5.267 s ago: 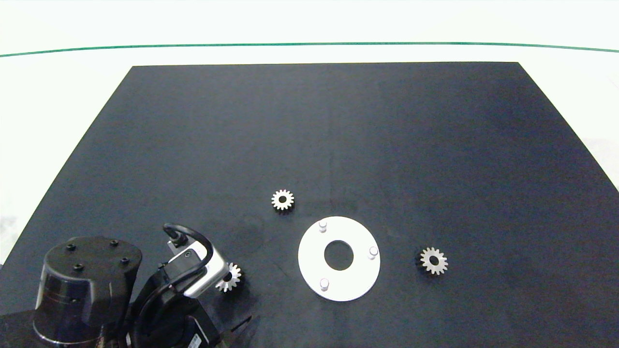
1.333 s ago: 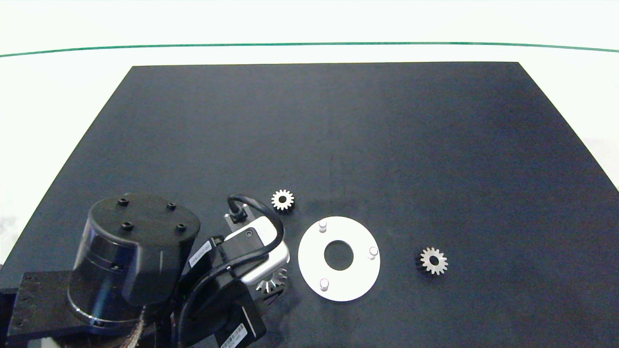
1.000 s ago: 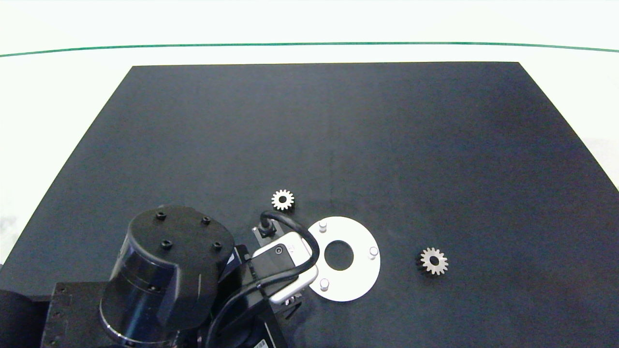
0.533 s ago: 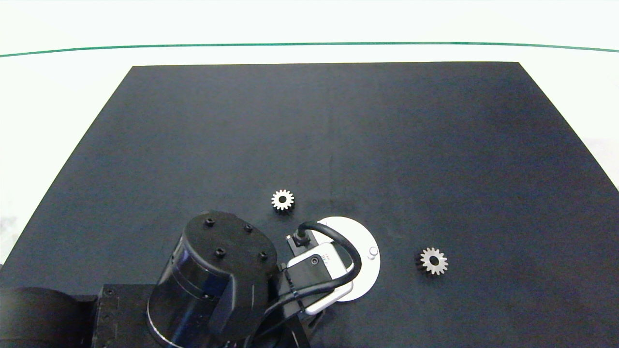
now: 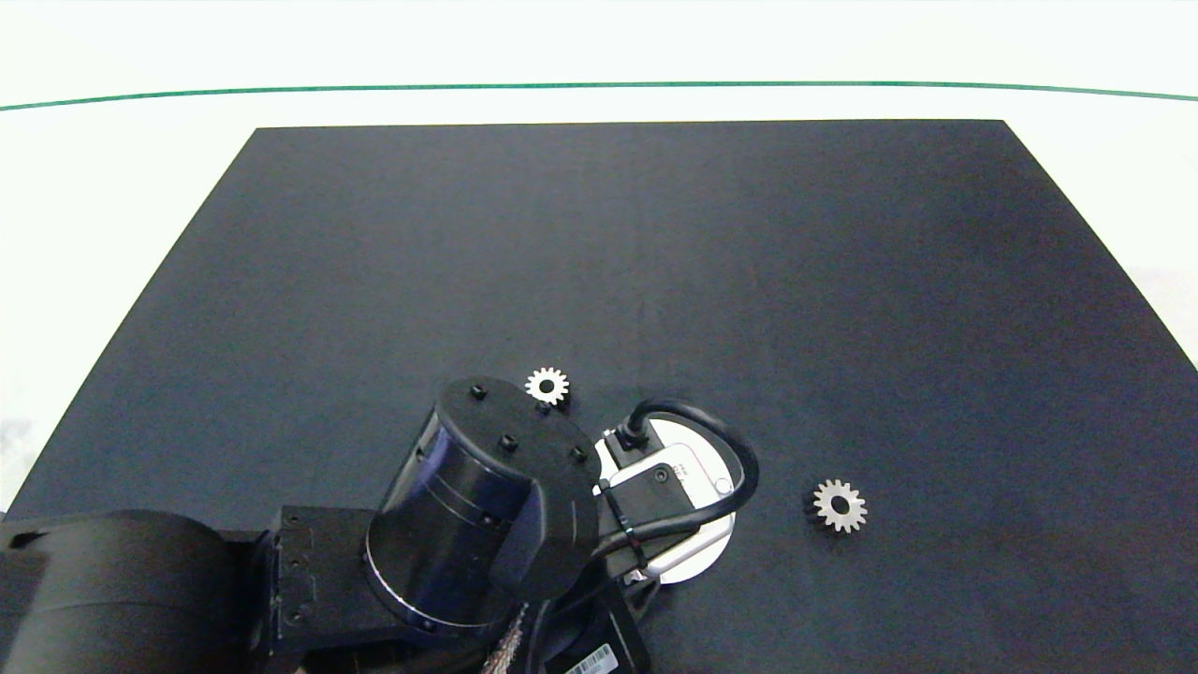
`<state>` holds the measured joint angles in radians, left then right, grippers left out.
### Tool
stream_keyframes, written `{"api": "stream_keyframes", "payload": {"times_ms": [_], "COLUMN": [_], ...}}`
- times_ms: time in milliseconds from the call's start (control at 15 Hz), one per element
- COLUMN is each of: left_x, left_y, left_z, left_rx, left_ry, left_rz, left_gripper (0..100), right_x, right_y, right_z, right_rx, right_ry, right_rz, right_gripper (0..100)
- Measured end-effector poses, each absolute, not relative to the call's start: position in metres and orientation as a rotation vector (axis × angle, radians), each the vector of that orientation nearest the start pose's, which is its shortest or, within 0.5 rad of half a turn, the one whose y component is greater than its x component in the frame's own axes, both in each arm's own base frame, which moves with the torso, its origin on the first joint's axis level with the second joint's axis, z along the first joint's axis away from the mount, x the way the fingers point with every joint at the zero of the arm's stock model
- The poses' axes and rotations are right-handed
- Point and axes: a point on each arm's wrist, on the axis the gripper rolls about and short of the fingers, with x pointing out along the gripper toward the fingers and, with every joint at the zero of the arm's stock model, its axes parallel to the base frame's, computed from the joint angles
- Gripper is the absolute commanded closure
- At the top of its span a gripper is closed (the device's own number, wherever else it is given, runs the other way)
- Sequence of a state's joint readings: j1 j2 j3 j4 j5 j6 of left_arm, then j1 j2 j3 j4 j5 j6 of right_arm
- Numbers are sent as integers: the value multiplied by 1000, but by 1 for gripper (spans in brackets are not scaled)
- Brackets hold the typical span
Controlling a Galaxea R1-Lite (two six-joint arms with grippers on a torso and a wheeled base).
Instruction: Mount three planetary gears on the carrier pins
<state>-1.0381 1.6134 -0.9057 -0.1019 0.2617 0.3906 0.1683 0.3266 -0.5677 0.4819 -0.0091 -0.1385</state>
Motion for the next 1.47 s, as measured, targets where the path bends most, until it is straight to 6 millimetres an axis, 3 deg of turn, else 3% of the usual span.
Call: {"api": "stream_keyframes", "payload": {"times_ms": [600,1467], "left_x": [156,163], "left_y": [-251,-248], "left_z": [174,168], "left_rx": [765,783], "left_ry": [377,399], "left_rz": [-840,-822], "left_gripper": [87,87], "right_x": [-33,-35], "right_y": [-6,-6], "right_z": [187,186], "right_rx": [-159,-156], "right_ry": [229,217], "right_rz": [176,179], "right_gripper": [0,0]}}
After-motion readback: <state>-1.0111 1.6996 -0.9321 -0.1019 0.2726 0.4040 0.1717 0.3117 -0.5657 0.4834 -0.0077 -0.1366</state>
